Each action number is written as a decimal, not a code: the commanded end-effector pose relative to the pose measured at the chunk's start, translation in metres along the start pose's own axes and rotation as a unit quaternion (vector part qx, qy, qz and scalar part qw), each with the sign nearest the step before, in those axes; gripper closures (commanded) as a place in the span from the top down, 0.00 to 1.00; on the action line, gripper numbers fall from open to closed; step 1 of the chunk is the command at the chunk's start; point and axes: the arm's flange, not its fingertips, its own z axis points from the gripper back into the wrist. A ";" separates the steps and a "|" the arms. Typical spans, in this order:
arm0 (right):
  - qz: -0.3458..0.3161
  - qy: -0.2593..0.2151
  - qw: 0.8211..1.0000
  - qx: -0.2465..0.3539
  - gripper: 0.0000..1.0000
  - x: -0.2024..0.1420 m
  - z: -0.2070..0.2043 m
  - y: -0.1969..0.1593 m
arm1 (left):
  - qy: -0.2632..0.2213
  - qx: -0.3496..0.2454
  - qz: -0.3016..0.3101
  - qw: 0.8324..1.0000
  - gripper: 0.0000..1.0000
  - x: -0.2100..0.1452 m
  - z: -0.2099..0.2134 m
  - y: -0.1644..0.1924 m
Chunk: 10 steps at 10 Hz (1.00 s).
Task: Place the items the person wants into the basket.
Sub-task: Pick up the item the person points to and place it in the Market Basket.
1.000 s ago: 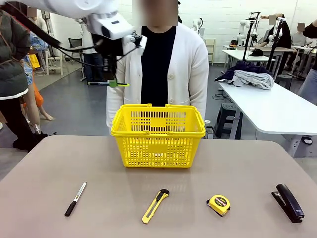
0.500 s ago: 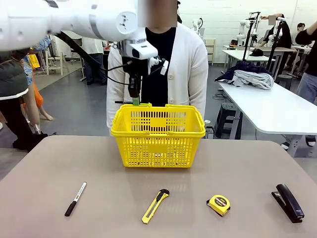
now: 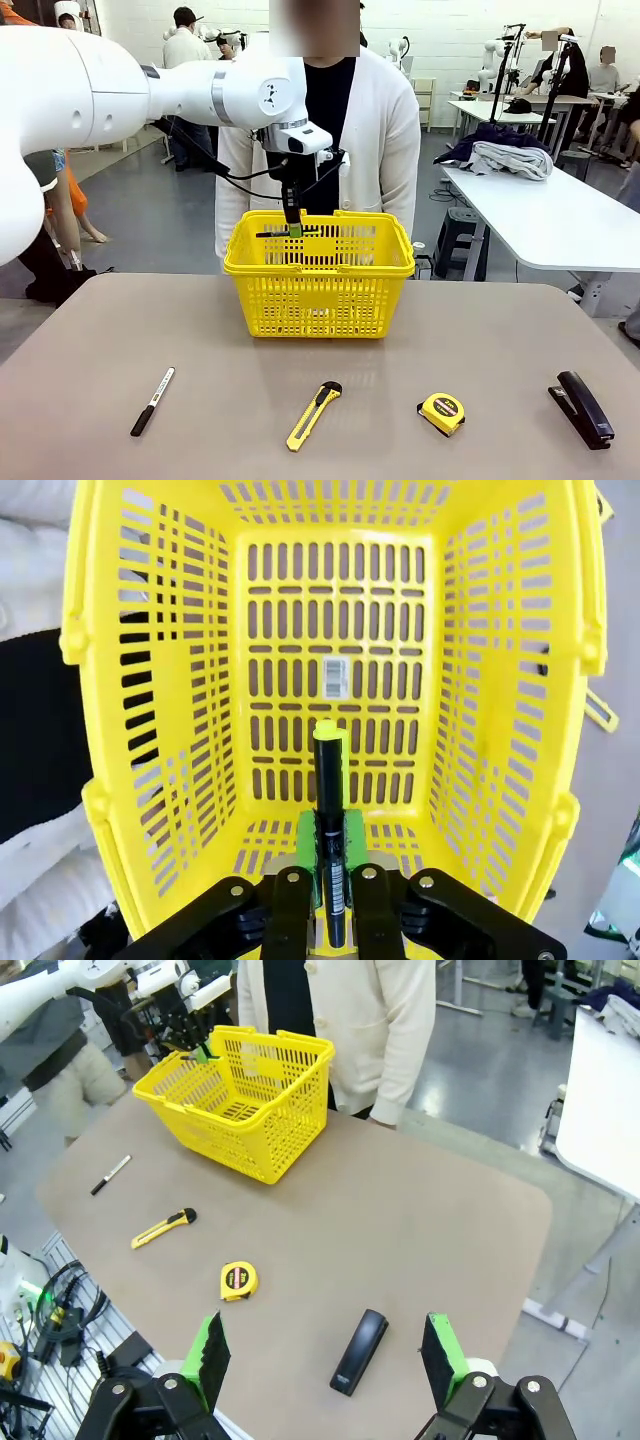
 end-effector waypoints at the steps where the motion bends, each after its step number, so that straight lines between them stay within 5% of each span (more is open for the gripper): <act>1: 0.000 -0.003 1.000 0.002 1.00 0.001 -0.001 0.000 | -0.022 0.003 0.019 1.000 0.11 0.002 -0.001 -0.003; 10: 0.000 -0.003 1.000 0.002 1.00 0.001 -0.001 0.000 | -0.018 -0.013 0.013 1.000 0.11 0.001 -0.018 0.006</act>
